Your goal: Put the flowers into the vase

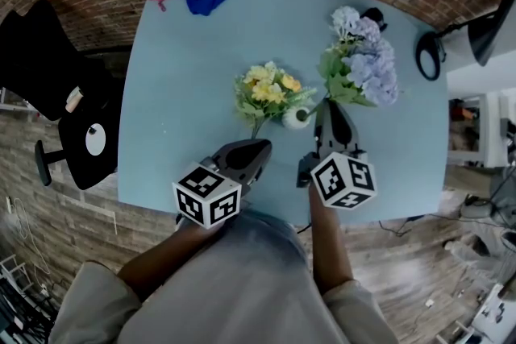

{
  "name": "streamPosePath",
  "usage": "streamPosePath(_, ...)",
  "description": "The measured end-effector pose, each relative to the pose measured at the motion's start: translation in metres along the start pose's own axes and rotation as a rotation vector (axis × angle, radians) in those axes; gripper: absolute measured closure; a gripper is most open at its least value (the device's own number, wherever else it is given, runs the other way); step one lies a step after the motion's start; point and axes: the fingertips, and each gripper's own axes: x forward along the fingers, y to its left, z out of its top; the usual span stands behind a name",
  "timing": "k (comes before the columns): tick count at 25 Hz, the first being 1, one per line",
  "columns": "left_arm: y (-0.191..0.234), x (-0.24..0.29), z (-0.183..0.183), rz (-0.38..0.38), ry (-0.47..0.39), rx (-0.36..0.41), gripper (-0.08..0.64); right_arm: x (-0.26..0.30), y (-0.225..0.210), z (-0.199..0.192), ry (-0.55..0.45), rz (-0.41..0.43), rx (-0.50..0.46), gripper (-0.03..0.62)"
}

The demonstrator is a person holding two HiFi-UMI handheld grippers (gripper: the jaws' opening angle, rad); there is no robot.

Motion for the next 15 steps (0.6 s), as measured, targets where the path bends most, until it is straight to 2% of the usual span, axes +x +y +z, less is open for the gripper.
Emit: streamPosePath(15,-0.002,0.000,0.000,-0.003,-0.012,-0.002,0.540,0.001,0.001,-0.023,0.053,-0.023,-0.065,0.550)
